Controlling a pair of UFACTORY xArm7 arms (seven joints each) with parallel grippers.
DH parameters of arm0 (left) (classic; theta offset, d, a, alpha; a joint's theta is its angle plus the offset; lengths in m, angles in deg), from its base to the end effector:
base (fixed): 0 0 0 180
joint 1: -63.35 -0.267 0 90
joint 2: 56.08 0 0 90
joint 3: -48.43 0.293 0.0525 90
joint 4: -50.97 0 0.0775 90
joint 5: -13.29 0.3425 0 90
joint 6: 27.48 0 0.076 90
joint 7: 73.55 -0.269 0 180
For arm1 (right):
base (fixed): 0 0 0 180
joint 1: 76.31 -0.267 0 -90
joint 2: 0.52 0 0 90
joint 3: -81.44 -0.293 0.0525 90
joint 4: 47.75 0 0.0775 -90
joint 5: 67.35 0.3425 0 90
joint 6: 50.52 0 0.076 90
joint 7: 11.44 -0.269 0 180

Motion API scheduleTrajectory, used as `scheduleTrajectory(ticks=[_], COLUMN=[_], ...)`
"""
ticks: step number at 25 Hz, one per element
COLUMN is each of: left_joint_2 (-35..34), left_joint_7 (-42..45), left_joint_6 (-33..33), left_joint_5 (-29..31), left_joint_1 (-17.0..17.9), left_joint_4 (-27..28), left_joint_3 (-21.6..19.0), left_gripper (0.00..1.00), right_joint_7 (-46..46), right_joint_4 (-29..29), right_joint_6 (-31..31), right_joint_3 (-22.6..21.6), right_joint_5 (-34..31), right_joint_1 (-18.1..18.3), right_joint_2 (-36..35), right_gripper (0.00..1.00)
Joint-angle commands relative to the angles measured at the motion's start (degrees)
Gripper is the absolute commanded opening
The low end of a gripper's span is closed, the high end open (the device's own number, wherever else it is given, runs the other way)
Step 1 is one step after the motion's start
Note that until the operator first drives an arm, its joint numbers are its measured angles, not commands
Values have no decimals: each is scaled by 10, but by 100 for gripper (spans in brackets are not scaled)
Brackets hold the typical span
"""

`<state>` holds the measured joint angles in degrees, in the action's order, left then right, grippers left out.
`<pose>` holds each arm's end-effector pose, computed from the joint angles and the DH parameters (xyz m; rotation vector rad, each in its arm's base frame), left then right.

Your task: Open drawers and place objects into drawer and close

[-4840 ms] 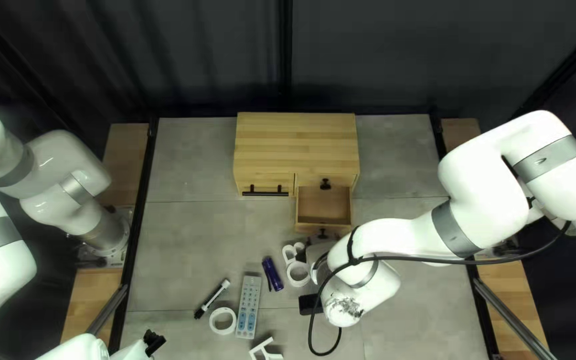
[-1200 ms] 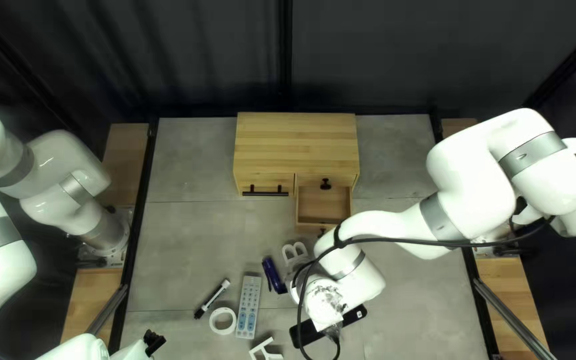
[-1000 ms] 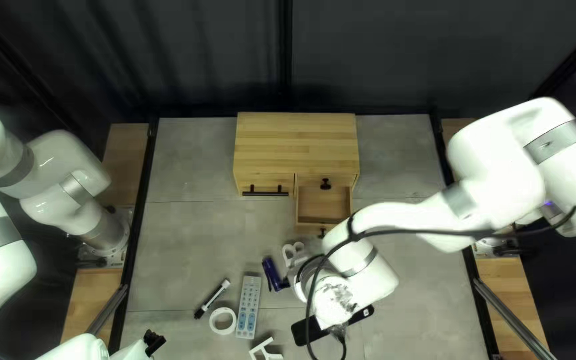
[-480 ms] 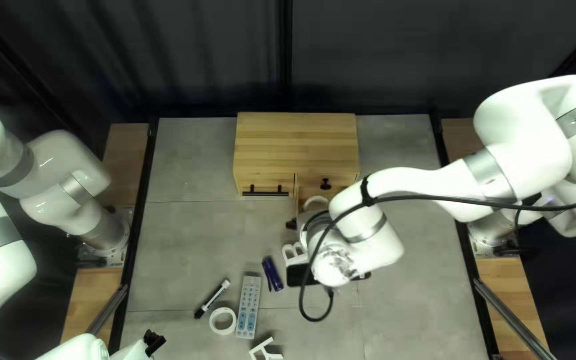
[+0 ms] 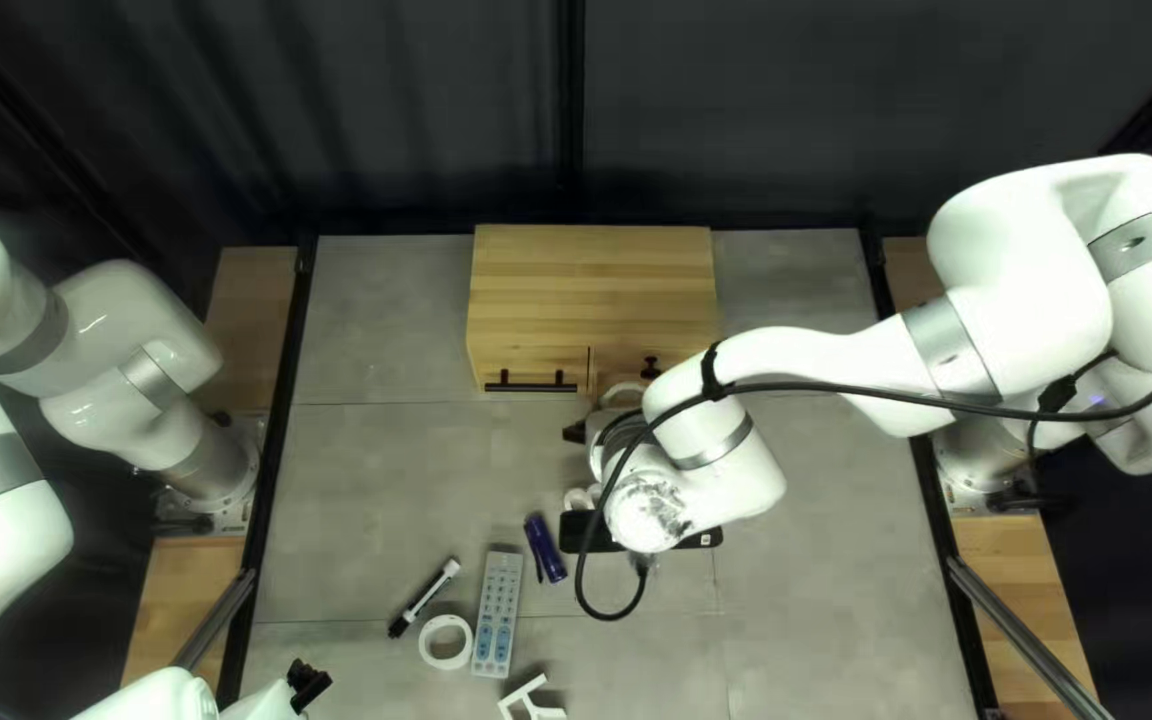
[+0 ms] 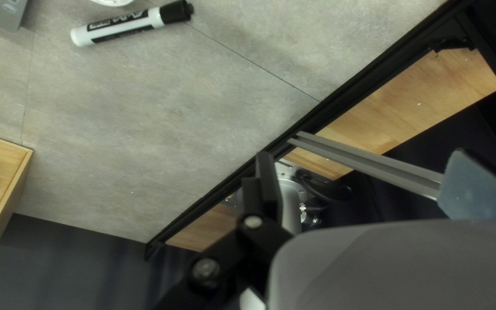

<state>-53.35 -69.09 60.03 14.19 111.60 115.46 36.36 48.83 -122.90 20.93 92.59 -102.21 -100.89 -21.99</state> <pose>0.1795 -0.3080 0.1884 -2.5110 1.3413 0.5439 0.5131 -0.0155 0.1469 1.8367 1.8545 -0.7047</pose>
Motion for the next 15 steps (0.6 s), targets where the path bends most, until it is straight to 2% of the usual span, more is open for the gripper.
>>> scheduleTrajectory(ticks=[1, 10, 15], left_joint_2=[0, 0, 0], left_joint_7=[0, 0, 0], left_joint_6=[0, 0, 0], left_joint_5=[0, 0, 0], left_joint_1=[0, 0, 0], left_joint_4=[0, 0, 0], left_joint_3=[0, 0, 0], left_gripper=[100, 100, 100], right_joint_7=[1, 1, -2], right_joint_4=[-7, -44, -70], right_joint_6=[11, 33, 7], right_joint_3=[-2, -15, -28], right_joint_5=[2, 7, 12], right_joint_1=[-4, -22, -30], right_joint_2=[1, -15, -41], right_gripper=[100, 100, 100])
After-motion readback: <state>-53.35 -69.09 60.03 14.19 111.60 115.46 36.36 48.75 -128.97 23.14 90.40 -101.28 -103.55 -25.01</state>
